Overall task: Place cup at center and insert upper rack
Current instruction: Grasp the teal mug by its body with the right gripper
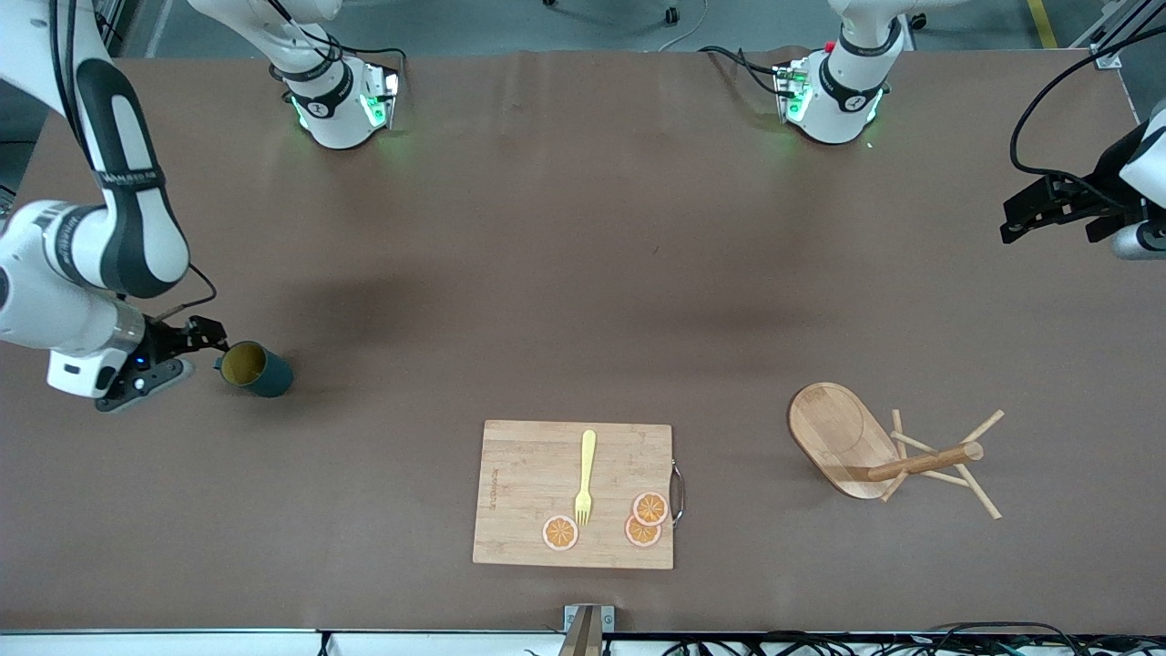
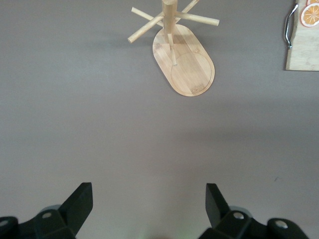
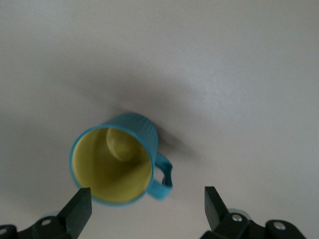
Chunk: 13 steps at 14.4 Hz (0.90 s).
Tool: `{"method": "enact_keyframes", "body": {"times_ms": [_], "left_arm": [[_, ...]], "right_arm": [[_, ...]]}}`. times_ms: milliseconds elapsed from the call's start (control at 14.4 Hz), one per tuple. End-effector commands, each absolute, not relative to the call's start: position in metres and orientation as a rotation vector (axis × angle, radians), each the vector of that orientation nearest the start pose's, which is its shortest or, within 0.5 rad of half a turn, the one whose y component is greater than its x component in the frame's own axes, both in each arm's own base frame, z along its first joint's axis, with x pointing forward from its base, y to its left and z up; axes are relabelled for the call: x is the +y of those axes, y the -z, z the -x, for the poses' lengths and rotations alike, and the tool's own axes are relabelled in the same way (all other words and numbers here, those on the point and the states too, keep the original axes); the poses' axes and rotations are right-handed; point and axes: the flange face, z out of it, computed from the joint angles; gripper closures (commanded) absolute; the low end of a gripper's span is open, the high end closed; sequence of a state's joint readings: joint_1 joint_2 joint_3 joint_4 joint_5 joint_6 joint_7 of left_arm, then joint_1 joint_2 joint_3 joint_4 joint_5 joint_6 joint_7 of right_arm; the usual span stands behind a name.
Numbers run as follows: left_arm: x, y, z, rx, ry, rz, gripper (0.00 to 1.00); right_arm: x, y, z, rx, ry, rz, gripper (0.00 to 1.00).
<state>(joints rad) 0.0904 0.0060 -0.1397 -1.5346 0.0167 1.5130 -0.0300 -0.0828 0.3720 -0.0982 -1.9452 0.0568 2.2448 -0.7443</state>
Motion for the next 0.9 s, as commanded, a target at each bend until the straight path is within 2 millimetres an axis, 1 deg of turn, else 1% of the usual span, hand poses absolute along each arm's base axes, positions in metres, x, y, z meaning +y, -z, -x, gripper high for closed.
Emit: {"method": "enact_keyframes", "body": {"times_ms": [0, 69, 139, 208, 277, 347, 416, 554, 624, 693, 762, 832], "left_arm": [[-0.020, -0.639, -0.550, 0.043, -0.044, 3.120, 0.00], [-0.019, -0.638, -0.550, 0.039, -0.049, 3.120, 0.00], [-0.022, -0.638, -0.550, 0.046, -0.047, 3.120, 0.00], [-0.024, -0.639, -0.550, 0.053, -0.044, 3.119, 0.00], [-0.024, -0.638, -0.551, 0.055, -0.047, 3.119, 0.00], [-0.022, -0.638, -0.551, 0.055, -0.052, 3.120, 0.00], [-0.023, -0.638, -0.551, 0.058, -0.049, 3.120, 0.00], [-0.023, -0.638, -0.551, 0.055, -0.047, 3.120, 0.00], [-0.023, -0.638, -0.551, 0.055, -0.047, 3.120, 0.00], [-0.022, -0.638, -0.551, 0.053, -0.047, 3.120, 0.00], [-0.022, -0.638, -0.551, 0.053, -0.047, 3.120, 0.00], [-0.022, -0.638, -0.551, 0.053, -0.047, 3.120, 0.00]], "right_arm": [[-0.100, -0.263, -0.605, -0.857, -0.055, 2.968, 0.00], [-0.096, -0.256, -0.607, -0.867, -0.046, 2.969, 0.00], [-0.092, -0.254, -0.608, -0.878, -0.044, 2.967, 0.00], [-0.090, -0.247, -0.608, -0.883, -0.052, 2.963, 0.02], [-0.084, -0.244, -0.609, -0.895, -0.047, 2.957, 0.08], [-0.079, -0.242, -0.611, -0.904, -0.039, 2.954, 0.17], [-0.079, -0.234, -0.610, -0.903, -0.048, 2.952, 0.26], [-0.080, -0.233, -0.610, -0.903, -0.050, 2.951, 0.43], [-0.082, -0.232, -0.608, -0.897, -0.060, 2.949, 0.54], [-0.085, -0.232, -0.608, -0.901, -0.062, 2.947, 0.68], [-0.087, -0.232, -0.608, -0.899, -0.065, 2.945, 0.86], [-0.087, -0.233, -0.608, -0.894, -0.077, 2.942, 0.97]]}}
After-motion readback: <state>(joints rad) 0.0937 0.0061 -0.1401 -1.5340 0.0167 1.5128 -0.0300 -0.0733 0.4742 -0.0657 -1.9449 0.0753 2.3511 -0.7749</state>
